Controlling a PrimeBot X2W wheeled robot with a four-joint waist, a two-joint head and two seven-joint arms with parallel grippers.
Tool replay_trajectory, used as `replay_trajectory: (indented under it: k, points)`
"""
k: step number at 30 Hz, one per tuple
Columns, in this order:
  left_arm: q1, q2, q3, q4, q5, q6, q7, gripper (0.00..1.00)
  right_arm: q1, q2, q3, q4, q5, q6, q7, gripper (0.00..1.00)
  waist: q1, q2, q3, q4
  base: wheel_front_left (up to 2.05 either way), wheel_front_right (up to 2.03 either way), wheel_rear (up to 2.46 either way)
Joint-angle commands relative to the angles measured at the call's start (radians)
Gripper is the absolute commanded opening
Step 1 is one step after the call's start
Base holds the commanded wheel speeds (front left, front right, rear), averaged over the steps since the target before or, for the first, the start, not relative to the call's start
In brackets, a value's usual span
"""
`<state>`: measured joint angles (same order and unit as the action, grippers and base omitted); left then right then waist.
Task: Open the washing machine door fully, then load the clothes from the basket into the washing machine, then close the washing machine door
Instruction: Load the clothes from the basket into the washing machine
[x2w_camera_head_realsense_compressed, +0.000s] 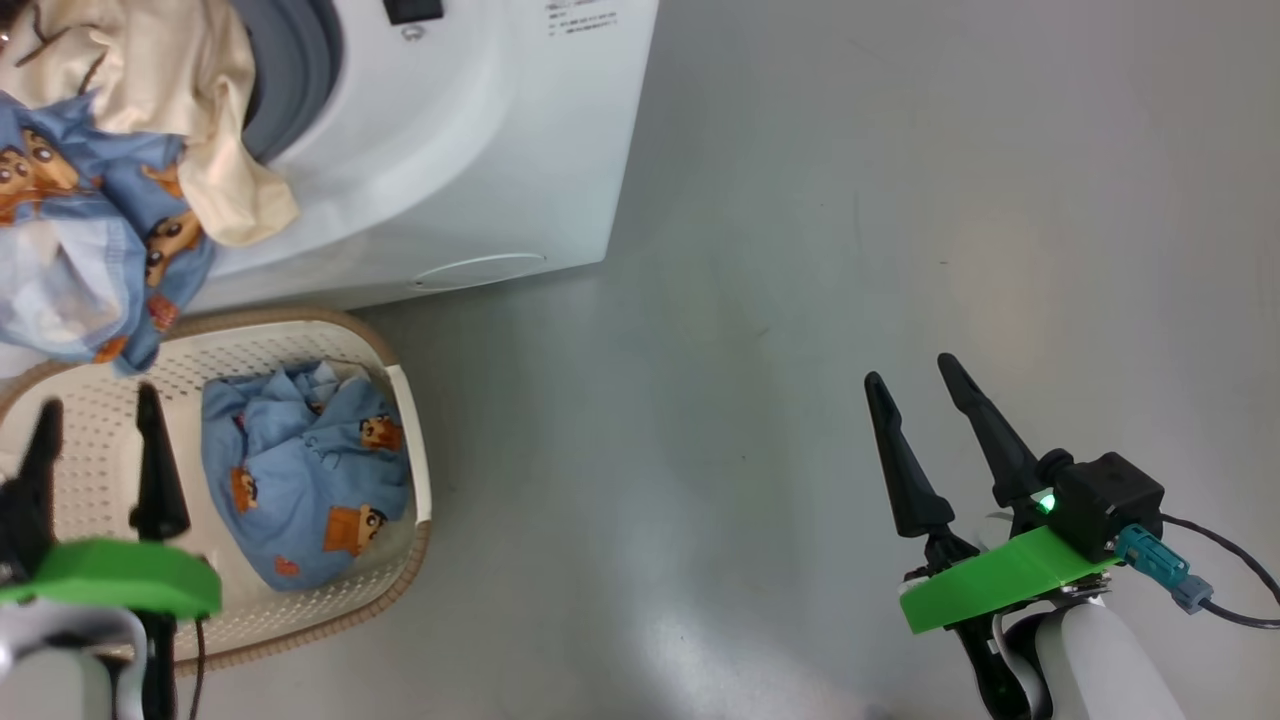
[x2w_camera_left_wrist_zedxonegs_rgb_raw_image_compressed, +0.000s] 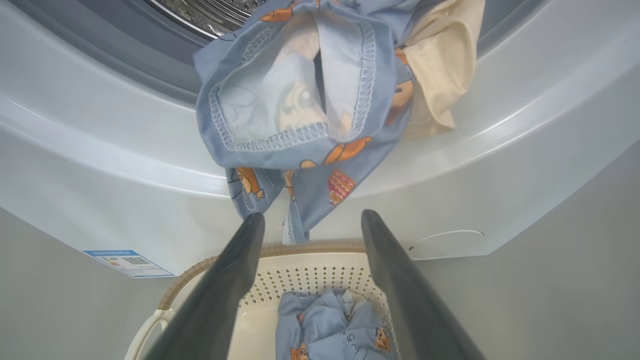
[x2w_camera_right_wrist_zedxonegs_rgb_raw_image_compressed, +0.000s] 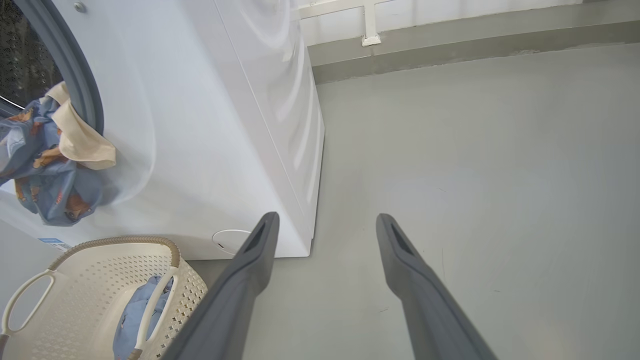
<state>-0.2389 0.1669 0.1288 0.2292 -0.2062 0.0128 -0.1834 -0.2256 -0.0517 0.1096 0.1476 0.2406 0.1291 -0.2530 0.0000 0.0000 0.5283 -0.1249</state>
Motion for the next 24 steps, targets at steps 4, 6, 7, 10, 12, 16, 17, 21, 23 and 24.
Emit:
replay_trajectory:
  k: [4, 6, 7, 10, 12, 16, 17, 21, 23, 24]
  points:
    - [-0.068, 0.044, 0.034, 0.026, -0.007, 0.0, 0.015, 1.0, 0.007, 0.001, 0.027, -0.019, 0.009, 0.002, -0.009, 1.0, 0.0, 0.0, 0.011, -0.014, 0.0, 0.0, 0.0]
    - [-0.09, 0.051, 0.03, 0.046, -0.006, -0.001, 0.021, 1.0, 0.006, 0.001, 0.028, -0.02, 0.012, 0.002, -0.009, 1.0, 0.0, 0.0, 0.016, -0.017, 0.0, 0.0, 0.0]
    - [-0.102, 0.055, 0.028, 0.055, -0.005, 0.0, 0.022, 1.0, 0.005, 0.001, 0.029, -0.021, 0.014, 0.002, -0.009, 1.0, 0.0, 0.0, 0.019, -0.019, 0.0, 0.0, 0.0]
    - [-0.136, 0.065, 0.025, 0.082, -0.005, 0.001, 0.024, 1.0, 0.003, 0.001, 0.03, -0.022, 0.016, 0.002, -0.009, 1.0, 0.0, 0.0, 0.029, -0.023, 0.0, 0.0, 0.0]
    - [-0.16, 0.069, 0.024, 0.099, -0.007, 0.004, 0.023, 1.0, 0.001, 0.001, 0.03, -0.024, 0.017, 0.002, -0.009, 1.0, 0.0, 0.0, 0.036, -0.025, 0.0, 0.0, 0.0]
    - [-0.21, 0.078, 0.024, 0.142, -0.017, 0.0, 0.016, 1.0, -0.005, 0.001, 0.033, -0.025, 0.02, 0.002, -0.009, 1.0, 0.0, 0.0, 0.052, -0.032, 0.0, 0.0, 0.0]
    - [-0.223, 0.079, 0.023, 0.152, -0.018, 0.0, 0.014, 1.0, -0.007, 0.001, 0.035, -0.024, 0.022, 0.002, -0.009, 1.0, 0.0, 0.0, 0.056, -0.035, 0.0, 0.0, 0.0]
    - [-0.265, 0.09, 0.016, 0.193, -0.016, 0.001, 0.009, 1.0, -0.014, 0.001, 0.04, -0.023, 0.028, 0.002, -0.009, 1.0, 0.0, 0.0, 0.068, -0.046, 0.0, 0.0, 0.0]
    - [-0.286, 0.092, 0.017, 0.214, -0.022, 0.001, 0.008, 1.0, -0.016, 0.001, 0.04, -0.023, 0.031, 0.002, -0.009, 1.0, 0.0, 0.0, 0.074, -0.052, 0.0, 0.0, 0.0]
    - [-0.297, 0.097, 0.02, 0.227, -0.026, 0.0, 0.006, 1.0, -0.016, 0.001, 0.041, -0.022, 0.032, 0.002, -0.009, 1.0, 0.0, 0.0, 0.077, -0.056, 0.0, 0.0, 0.0]
